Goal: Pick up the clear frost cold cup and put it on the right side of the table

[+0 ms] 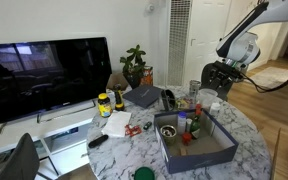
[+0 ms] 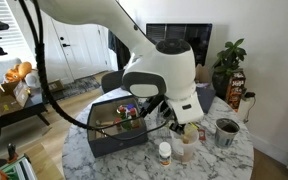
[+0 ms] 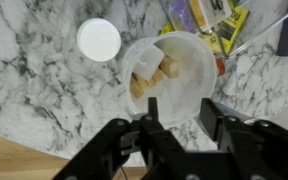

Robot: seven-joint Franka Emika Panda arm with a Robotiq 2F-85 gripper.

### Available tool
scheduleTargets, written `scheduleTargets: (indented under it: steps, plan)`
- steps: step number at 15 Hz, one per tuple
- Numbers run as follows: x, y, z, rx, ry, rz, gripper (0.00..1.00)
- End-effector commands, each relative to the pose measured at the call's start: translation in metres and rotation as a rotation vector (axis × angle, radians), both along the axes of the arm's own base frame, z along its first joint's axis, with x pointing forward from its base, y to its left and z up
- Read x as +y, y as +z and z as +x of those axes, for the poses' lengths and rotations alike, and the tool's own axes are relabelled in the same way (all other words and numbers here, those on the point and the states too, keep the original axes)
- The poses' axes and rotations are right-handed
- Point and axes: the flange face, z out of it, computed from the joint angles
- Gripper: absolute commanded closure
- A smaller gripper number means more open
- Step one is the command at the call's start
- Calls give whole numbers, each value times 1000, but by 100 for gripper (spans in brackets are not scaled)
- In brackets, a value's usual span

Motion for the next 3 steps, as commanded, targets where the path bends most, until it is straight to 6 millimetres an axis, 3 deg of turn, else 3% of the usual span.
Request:
scheduleTargets:
  steps: [1,2,3]
  plan:
    - [40,66,-3,-66,173,-88,18]
    - [16,37,10,-40,94,-58,35]
    - [26,54,13,-62,131,-77,28]
